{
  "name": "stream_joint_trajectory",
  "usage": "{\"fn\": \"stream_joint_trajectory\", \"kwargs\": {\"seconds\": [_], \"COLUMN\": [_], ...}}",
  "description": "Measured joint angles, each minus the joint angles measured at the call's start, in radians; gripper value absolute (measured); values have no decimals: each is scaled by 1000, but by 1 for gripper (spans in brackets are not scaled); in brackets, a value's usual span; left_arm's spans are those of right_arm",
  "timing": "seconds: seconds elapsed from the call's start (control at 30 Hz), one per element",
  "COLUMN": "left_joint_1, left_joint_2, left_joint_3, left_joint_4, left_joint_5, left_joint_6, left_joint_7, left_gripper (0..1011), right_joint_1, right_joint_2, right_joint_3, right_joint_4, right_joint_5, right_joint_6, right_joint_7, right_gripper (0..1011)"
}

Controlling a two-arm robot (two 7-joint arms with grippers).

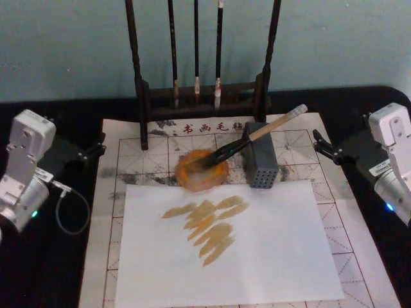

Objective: Pick up the brush from the inkstone, write on the paper, then place the brush back to its original position.

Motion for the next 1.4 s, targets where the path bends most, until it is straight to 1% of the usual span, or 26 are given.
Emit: {"fn": "stream_joint_trajectory", "kwargs": {"seconds": [0.23,0.37,0.4,0.5,0.57,0.67,0.7,0.73,0.8,0.83,0.87,0.97,1.07,1.1,1.2,1.23,1.27,1.3,1.33,1.37,1.4], "left_joint_1": [0,0,0,0,0,0,0,0,0,0,0,0,0,0,0,0,0,0,0,0,0], "left_joint_2": [0,0,0,0,0,0,0,0,0,0,0,0,0,0,0,0,0,0,0,0,0], "left_joint_3": [0,0,0,0,0,0,0,0,0,0,0,0,0,0,0,0,0,0,0,0,0], "left_joint_4": [0,0,0,0,0,0,0,0,0,0,0,0,0,0,0,0,0,0,0,0,0], "left_joint_5": [0,0,0,0,0,0,0,0,0,0,0,0,0,0,0,0,0,0,0,0,0], "left_joint_6": [0,0,0,0,0,0,0,0,0,0,0,0,0,0,0,0,0,0,0,0,0], "left_joint_7": [0,0,0,0,0,0,0,0,0,0,0,0,0,0,0,0,0,0,0,0,0], "left_gripper": [1001,1001,1001,1001,1001,1001,1001,1001,1001,1001,1001,1001,1001,1001,1001,1001,1001,1001,1001,1001,1001], "right_joint_1": [0,-6,-12,-23,-39,-50,-55,-55,-64,-65,-67,-73,-75,-76,-76,-75,-74,-71,-71,-67,-65], "right_joint_2": [0,-8,-13,-22,-34,-43,-49,-49,-62,-66,-70,-91,-104,-115,-129,-138,-143,-152,-152,-162,-167], "right_joint_3": [0,15,26,43,67,80,88,88,102,105,108,123,134,142,153,160,163,170,170,176,179], "right_joint_4": [0,5,7,7,2,-1,-2,-2,-2,-2,0,9,17,24,35,44,49,59,59,69,75], "right_joint_5": [0,11,28,56,98,127,145,145,187,200,211,276,311,339,375,396,404,422,422,440,449], "right_joint_6": [0,-18,-31,-49,-70,-80,-84,-84,-91,-93,-94,-95,-95,-93,-87,-83,-81,-76,-76,-70,-67], "right_joint_7": [0,14,27,43,71,93,109,109,147,158,169,228,259,282,311,328,337,352,352,369,376], "right_gripper": [1000,1000,1000,1000,1000,1000,1000,1000,1000,1000,1000,1000,1000,1000,1000,1000,1000,1000,1000,1000,1000]}}
